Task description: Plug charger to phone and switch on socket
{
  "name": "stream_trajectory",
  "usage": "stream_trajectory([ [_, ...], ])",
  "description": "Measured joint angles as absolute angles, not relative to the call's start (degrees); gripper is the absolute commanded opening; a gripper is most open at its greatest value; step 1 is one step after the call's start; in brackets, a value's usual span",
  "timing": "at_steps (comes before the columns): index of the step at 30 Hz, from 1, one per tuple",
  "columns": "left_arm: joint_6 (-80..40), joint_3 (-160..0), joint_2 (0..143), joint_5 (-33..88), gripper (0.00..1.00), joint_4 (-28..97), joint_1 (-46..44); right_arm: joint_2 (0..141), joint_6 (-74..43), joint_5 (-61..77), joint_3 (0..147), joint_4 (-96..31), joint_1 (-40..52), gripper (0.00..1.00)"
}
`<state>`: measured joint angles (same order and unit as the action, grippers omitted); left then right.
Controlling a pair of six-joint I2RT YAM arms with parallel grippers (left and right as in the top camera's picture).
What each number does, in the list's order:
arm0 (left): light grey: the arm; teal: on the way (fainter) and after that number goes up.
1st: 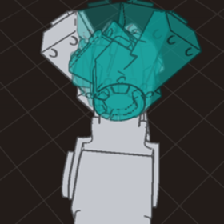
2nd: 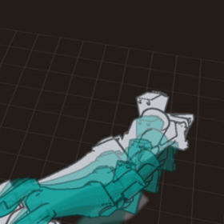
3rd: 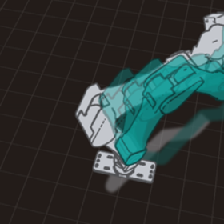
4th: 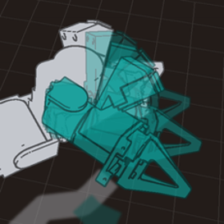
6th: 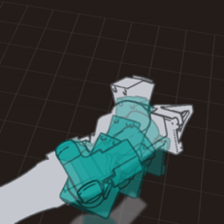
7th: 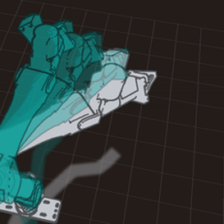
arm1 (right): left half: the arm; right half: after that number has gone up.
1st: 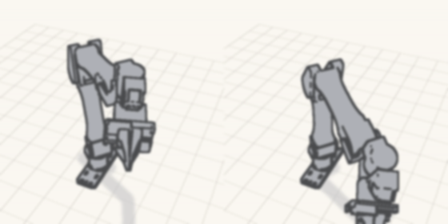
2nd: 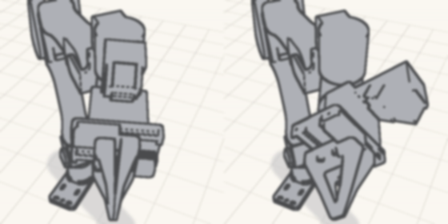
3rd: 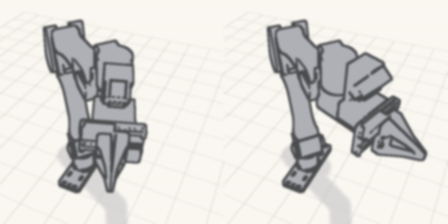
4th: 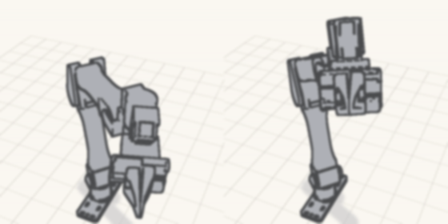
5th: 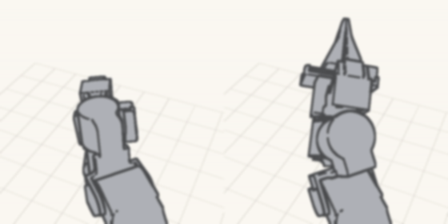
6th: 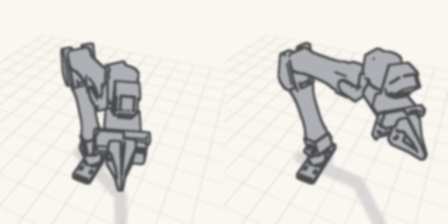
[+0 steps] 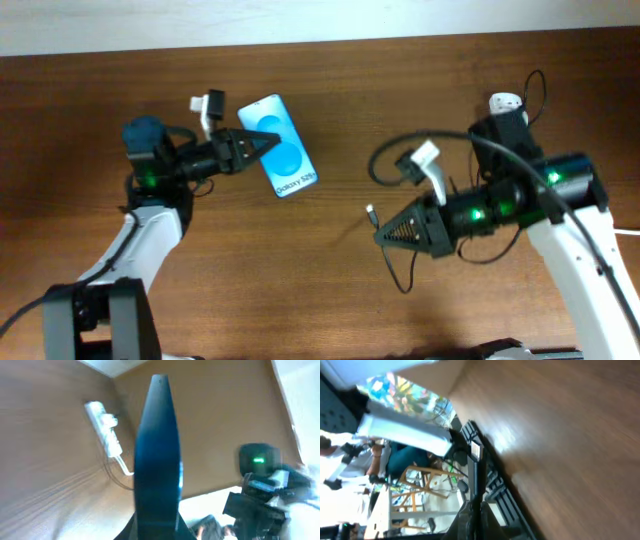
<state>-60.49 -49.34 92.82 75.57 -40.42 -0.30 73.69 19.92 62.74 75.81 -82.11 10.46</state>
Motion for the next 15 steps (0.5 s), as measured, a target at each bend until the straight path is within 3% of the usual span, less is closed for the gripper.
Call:
stream_trajectory([
  [5, -68.42, -49.39, 92.95, 78.72, 0.00, -49.78, -7.62, 75.40, 20.88, 67.77, 63.44, -69.67, 10.46, 0.04],
  [11, -71.85, -49.39, 93.01, 80.34, 0.00, -49.98, -7.97, 76.66, 10.70, 63.24, 63.02, -58.35, 10.66, 0.04],
  [15, -72.31, -49.39, 93.01, 79.53, 0.00, -50.00, -7.97, 76.69, 6.22, 60.07, 63.02, -53.93, 16.78, 0.04],
])
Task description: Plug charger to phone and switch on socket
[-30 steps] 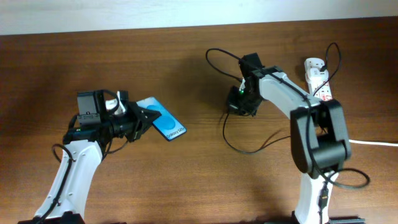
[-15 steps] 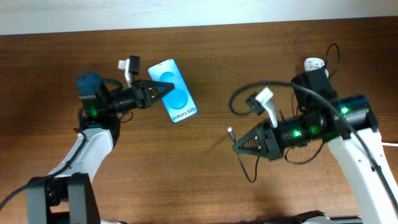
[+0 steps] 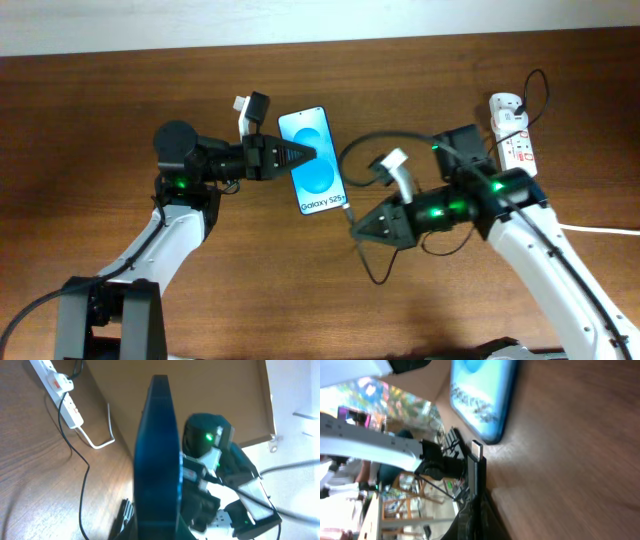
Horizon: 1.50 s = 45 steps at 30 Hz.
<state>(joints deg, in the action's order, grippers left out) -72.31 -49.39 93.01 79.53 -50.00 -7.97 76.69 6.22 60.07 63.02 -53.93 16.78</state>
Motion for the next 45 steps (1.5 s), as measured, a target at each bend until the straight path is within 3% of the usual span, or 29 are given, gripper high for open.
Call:
stream_trajectory([
  [5, -72.31, -49.39, 93.01, 78.96, 0.00, -50.00, -7.97, 76.66, 0.10, 57.39, 62.87, -47.83, 22.13, 0.04],
  [16, -73.21, -49.39, 93.01, 78.67, 0.00, -50.00, -7.94, 76.69, -10.15, 56.60, 62.87, -46.00, 22.57, 0.04],
  [45, -78.74, -49.39, 93.03, 77.54, 0.00, -50.00, -7.62, 76.69, -13.34, 58.54, 62.87, -44.03, 22.57, 0.04],
])
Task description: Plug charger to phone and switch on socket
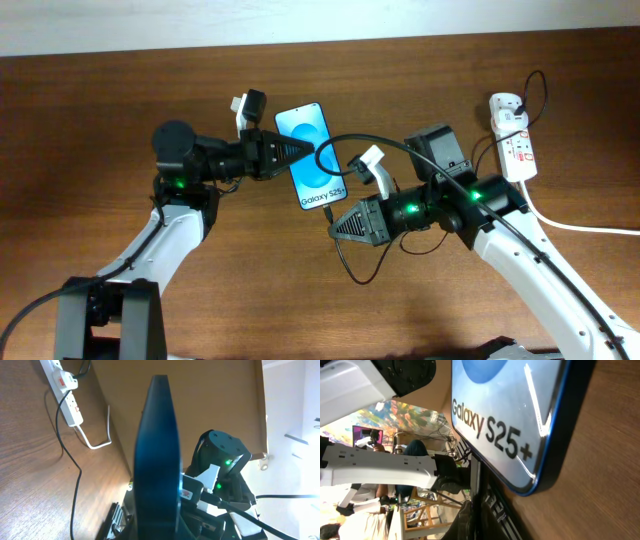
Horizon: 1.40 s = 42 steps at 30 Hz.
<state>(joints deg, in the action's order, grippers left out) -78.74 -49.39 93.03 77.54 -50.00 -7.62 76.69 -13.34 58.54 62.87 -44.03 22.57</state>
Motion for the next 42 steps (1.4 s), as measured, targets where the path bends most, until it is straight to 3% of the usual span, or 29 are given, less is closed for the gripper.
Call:
stream_trajectory([
  [4, -79.44, -49.39, 93.03, 76.86, 0.00, -50.02, -6.83, 76.69, -15.31, 58.54, 62.61, -40.16, 22.72, 0.04],
  [8, -79.75, -49.41, 93.03, 76.53, 0.00, -50.02, -6.57, 76.69, -16.43, 58.19, 62.39, -38.83, 22.83, 0.27],
  [11, -79.53, -49.41, 93.03, 79.55, 0.00, -50.02, -7.22, 76.69, -16.29, 56.07, 62.46, -40.27, 22.83, 0.33],
  [17, -76.88, -49.41, 93.03, 80.62, 0.00, -50.00, -7.33, 75.31, -14.06, 53.30, 62.63, -48.97, 22.83, 0.56],
  [19, -75.85, -49.41, 93.03, 80.68, 0.00, -50.02, -7.33, 71.57, -13.50, 50.19, 63.70, -52.12, 22.83, 0.74],
  [21, -75.22, -49.41, 93.03, 80.71, 0.00, -50.02, -7.33, 65.54, -13.08, 44.16, 66.26, -51.92, 23.97, 0.75],
  [27, -74.59, -49.41, 93.03, 80.79, 0.00, -50.02, -7.33, 58.78, -17.89, 15.62, 68.36, -51.20, 42.44, 0.70],
  [29, -74.59, -49.41, 93.03, 80.86, 0.00, -50.00, -7.33, 62.59, -21.06, 6.68, 68.36, -51.11, 48.05, 0.63],
  [30, -74.59, -49.41, 93.03, 80.86, 0.00, -50.00, -7.33, 65.60, -22.79, 1.80, 68.36, -50.87, 50.81, 0.52],
  [31, -74.59, -49.41, 93.03, 80.84, 0.00, -50.02, -7.33, 69.49, -25.06, -2.85, 68.36, -50.50, 53.01, 0.48],
  [37, -74.59, -49.41, 93.03, 81.25, 0.00, -50.02, -7.33, 77.01, -31.77, -10.15, 68.36, -49.10, 53.89, 0.33],
  [39, -74.59, -49.41, 93.03, 81.19, 0.00, -50.02, -7.33, 76.99, -32.53, -10.61, 68.36, -48.27, 53.89, 0.24],
  [42, -74.56, -49.41, 93.03, 80.82, 0.00, -50.02, -7.33, 76.99, -33.04, -10.63, 68.36, -47.44, 54.22, 0.04],
])
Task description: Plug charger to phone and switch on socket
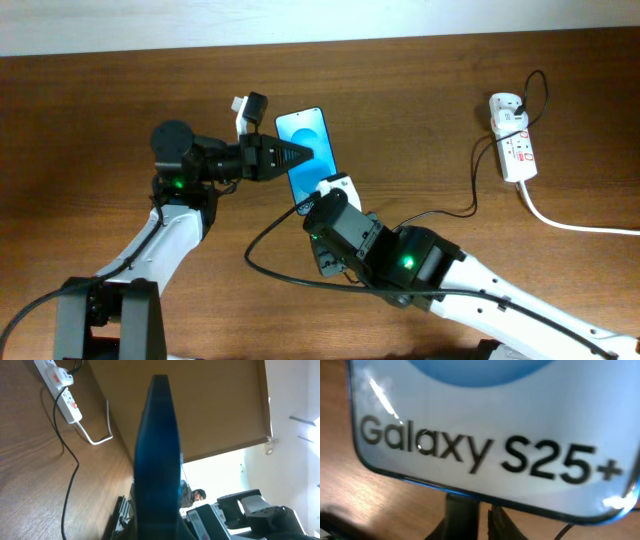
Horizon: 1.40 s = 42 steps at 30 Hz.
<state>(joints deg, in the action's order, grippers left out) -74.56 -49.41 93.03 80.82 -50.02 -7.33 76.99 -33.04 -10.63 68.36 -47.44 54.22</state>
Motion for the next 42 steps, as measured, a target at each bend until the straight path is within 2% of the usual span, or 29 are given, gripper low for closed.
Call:
stream_trajectory([
  [7, -74.61, -49.60, 93.03, 80.18, 0.00, -50.22, -6.44, 76.99, -33.12, -10.26, 67.64, -42.92, 54.41, 0.04],
  [14, -74.81, -51.24, 93.03, 79.46, 0.00, -50.43, -4.80, 77.10, -28.16, -8.67, 67.05, -37.06, 52.23, 0.06],
  [16, -74.83, -51.44, 93.03, 78.85, 0.00, -50.46, -4.69, 77.10, -26.55, -8.05, 67.05, -36.73, 51.57, 0.15],
  [18, -74.81, -51.44, 93.03, 78.74, 0.00, -50.43, -4.69, 77.10, -25.65, -7.46, 67.07, -36.73, 51.57, 0.19],
  [20, -74.74, -51.44, 93.03, 78.87, 0.00, -50.41, -4.91, 77.10, -25.12, -6.61, 67.35, -37.87, 51.57, 0.30],
  [23, -74.48, -51.11, 93.03, 80.75, 0.00, -50.35, -6.24, 76.95, -24.82, -5.34, 70.57, -42.59, 51.07, 0.68],
  [25, -73.58, -50.83, 93.14, 80.58, 0.00, -50.17, -7.18, 75.57, -24.62, -5.28, 72.77, -47.46, 50.83, 0.86],
  [27, -71.81, -50.65, 93.14, 80.84, 0.00, -50.19, -7.42, 73.28, -24.08, -5.52, 75.02, -51.57, 50.63, 1.00],
  [31, -65.30, -50.50, 93.14, 81.14, 0.00, -50.19, -7.55, 66.89, -23.99, -5.58, 78.54, -59.33, 50.54, 0.98],
  [37, -54.96, -50.46, 93.14, 82.17, 0.00, -50.17, -7.55, 53.43, -24.01, -11.46, 79.79, -60.66, 50.54, 0.98],
  [42, -61.43, -50.43, 93.17, 74.87, 0.00, -50.13, -9.65, 44.12, -25.06, -20.05, 80.16, -61.39, 50.54, 0.98],
])
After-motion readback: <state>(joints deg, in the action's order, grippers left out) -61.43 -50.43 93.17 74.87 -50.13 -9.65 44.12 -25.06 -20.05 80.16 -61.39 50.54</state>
